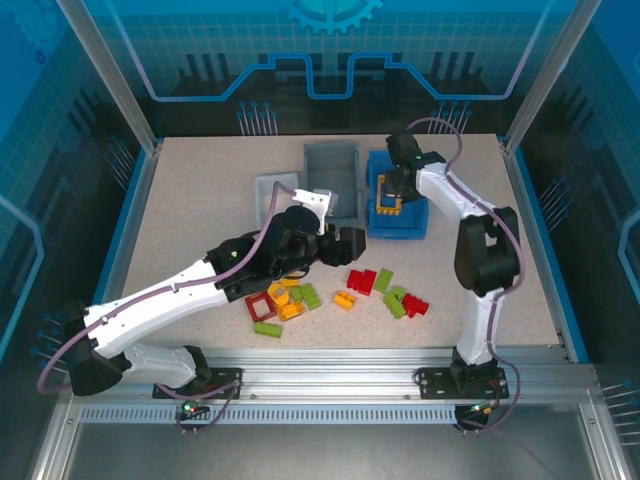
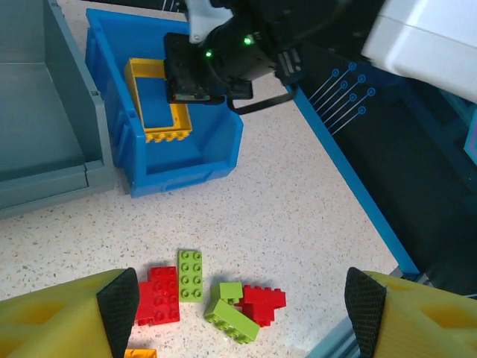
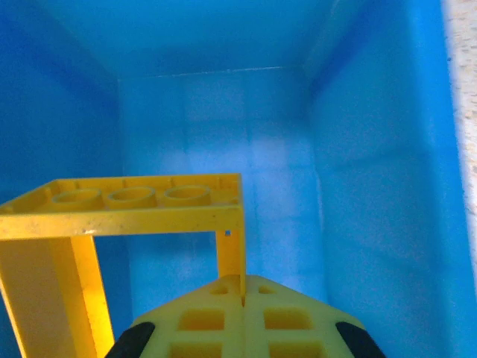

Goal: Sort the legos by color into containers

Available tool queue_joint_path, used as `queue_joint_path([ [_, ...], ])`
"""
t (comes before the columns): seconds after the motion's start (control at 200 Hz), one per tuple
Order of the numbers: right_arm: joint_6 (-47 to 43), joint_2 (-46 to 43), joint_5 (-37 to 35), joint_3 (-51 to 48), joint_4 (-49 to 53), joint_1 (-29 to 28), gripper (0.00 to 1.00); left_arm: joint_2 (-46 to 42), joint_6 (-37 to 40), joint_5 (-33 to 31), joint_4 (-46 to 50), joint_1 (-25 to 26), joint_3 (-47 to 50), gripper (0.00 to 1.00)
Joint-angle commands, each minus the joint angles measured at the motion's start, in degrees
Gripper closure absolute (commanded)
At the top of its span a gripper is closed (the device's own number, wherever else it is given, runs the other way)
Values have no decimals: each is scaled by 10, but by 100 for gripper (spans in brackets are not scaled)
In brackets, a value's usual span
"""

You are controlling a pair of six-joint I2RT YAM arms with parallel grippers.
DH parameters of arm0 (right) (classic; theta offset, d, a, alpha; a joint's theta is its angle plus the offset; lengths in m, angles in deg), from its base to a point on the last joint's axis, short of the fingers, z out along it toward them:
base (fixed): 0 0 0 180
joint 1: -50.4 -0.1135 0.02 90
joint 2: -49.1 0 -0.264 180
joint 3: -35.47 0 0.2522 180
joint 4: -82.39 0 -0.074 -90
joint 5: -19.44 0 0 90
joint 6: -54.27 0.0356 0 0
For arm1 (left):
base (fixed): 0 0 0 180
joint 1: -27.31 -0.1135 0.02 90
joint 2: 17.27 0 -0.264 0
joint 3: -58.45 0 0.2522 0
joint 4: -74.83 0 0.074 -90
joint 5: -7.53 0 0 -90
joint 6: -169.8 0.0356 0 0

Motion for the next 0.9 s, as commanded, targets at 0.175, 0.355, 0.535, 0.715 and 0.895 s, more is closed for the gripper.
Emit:
queue_joint_path([
  [0.175, -28, 119, 46, 172, 81, 41, 100, 14, -4, 2, 10, -6, -11, 23],
  [0.355, -37, 186, 85, 233, 95, 44, 100, 23, -3, 3, 6, -6, -15, 23],
  [0.535, -35, 176, 94, 237, 91, 42, 84, 46, 15, 1, 12, -6, -49, 23],
  [0.715, -27, 97, 79, 210, 82, 42, 58, 61, 13, -23, 55, -6, -81, 23],
  [0.895, -22, -41, 58, 140, 64, 29, 57, 33, -43, -73, 162, -21, -73, 24],
])
